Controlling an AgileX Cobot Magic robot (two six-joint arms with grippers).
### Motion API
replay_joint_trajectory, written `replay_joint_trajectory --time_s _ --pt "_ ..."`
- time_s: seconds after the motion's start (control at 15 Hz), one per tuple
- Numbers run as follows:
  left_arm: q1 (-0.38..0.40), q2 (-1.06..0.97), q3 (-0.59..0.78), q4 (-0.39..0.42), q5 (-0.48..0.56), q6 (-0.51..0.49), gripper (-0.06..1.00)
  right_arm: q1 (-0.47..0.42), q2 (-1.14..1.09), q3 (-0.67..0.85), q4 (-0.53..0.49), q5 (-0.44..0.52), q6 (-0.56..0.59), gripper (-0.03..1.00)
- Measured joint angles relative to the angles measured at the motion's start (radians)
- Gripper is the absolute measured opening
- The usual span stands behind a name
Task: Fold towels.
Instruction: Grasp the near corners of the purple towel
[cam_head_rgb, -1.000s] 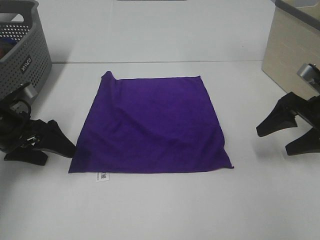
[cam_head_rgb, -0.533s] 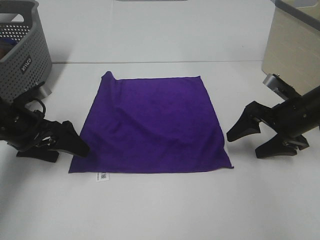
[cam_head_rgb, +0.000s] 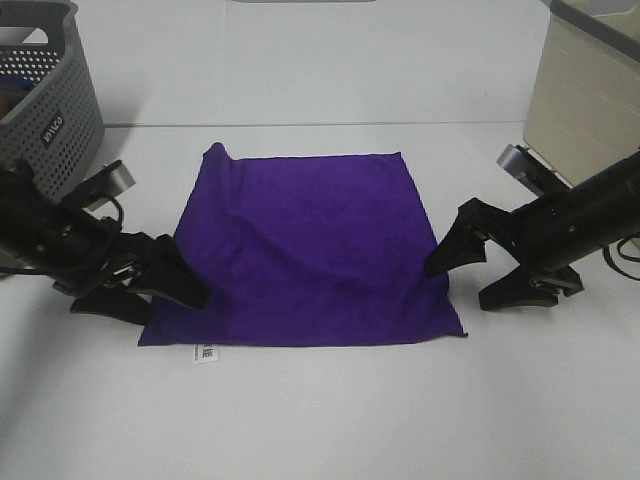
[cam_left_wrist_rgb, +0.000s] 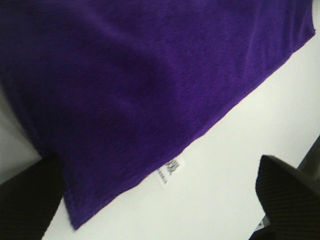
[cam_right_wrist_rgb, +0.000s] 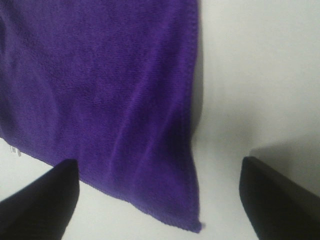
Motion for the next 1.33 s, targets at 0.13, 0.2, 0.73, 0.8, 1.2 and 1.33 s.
replay_joint_trajectory --time_s 0.13,0.2,0.73,0.8,1.2,1.33 --pt "-0.07 0.05 -0.072 -0.002 0.027 -0.074 0.98 0.058 0.011 -0.004 0.004 -0.038 0.009 0.82" --pt "-0.092 0.066 -0.098 0.001 0.031 -0.113 0.98 0.078 0.021 -0.008 0.013 -0.045 0.019 0.8" --pt "-0.111 0.076 -0.117 0.013 0.037 -0.168 0.98 0.082 0.094 -0.017 0.088 -0.019 0.052 0.43" --pt "-0.111 0.076 -0.117 0.013 0.037 -0.168 0.98 0.082 0.099 -0.017 0.091 -0.01 0.052 0.41" --pt "-0.111 0.076 -0.117 0.015 0.039 -0.168 0.98 0.082 0.113 -0.017 0.077 -0.008 0.052 0.18" --pt "-0.111 0.076 -0.117 0.018 0.039 -0.168 0.96 0.082 0.114 -0.017 0.073 -0.013 0.052 0.09"
